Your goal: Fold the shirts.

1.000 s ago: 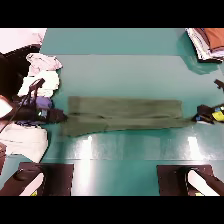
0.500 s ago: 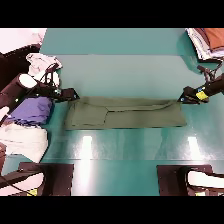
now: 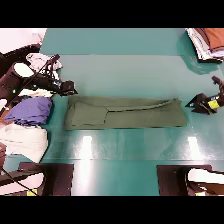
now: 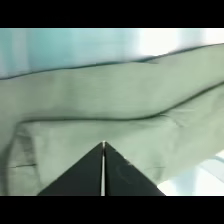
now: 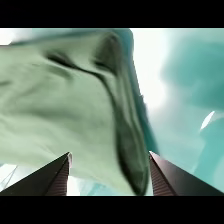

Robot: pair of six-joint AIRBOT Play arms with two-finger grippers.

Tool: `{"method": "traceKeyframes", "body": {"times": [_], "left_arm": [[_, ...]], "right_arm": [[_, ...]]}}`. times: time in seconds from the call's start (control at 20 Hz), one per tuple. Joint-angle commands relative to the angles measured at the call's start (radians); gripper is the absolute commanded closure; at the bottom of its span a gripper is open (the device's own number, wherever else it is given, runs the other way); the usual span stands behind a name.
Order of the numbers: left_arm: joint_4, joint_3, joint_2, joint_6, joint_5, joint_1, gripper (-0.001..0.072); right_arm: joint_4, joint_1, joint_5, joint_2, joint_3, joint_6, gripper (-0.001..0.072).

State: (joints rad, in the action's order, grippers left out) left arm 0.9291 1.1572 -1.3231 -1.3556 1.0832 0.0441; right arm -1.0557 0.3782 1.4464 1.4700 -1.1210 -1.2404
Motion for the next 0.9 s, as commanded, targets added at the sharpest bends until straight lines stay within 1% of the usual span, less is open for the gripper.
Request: {"method": "traceKeyframes", "body": {"times": [0.0,0.1,0.15,0.25,0.3,0.35,0.4,0.5,0.55,0.65,0.75,0.85], "left_arm": [[-0.081,0.007,-0.001,-0.003,0.010,0.014,0.0684],[-0.076,0.005,-0.002,-0.023,0.003,0.066,0.0685],[-0.076,0.004,-0.002,-0.057,-0.020,0.103,0.0685],[-0.074,0.004,-0.003,-0.105,-0.089,0.177,0.0685],[-0.072,0.004,-0.006,-0.129,-0.117,0.211,0.0685],[-0.068,0.004,-0.012,-0.147,-0.143,0.247,0.0686],[-0.065,0.004,-0.023,-0.167,-0.158,0.280,0.0686],[-0.065,0.005,-0.066,-0.183,-0.190,0.351,0.0686],[-0.066,0.011,-0.101,-0.183,-0.210,0.388,0.0687],[-0.071,0.054,-0.188,-0.183,-0.219,0.448,0.0687],[-0.073,0.130,-0.283,-0.182,-0.215,0.497,0.0686],[-0.073,0.210,-0.368,-0.182,-0.190,0.529,0.0686]], "right_arm": [[0.078,0.056,-0.001,0.069,0.064,0.104,0.0159],[0.106,0.017,-0.010,0.124,0.060,0.126,0.0159],[0.115,-0.010,-0.011,0.148,0.047,0.128,0.0163],[0.120,-0.061,-0.012,0.185,0.016,0.134,0.0282],[0.119,-0.080,-0.012,0.193,0.005,0.140,0.0305],[0.119,-0.097,-0.011,0.192,-0.005,0.157,0.0540],[0.122,-0.105,-0.003,0.183,-0.014,0.161,0.0695],[0.126,-0.109,0.009,0.142,-0.035,0.160,0.0698],[0.158,-0.109,0.026,0.113,-0.050,0.160,0.0699],[0.274,-0.117,0.071,0.032,-0.076,0.156,0.0699],[0.349,-0.156,0.089,-0.050,-0.120,0.112,0.0699],[0.357,-0.230,0.082,-0.123,-0.179,0.057,0.0699]]}}
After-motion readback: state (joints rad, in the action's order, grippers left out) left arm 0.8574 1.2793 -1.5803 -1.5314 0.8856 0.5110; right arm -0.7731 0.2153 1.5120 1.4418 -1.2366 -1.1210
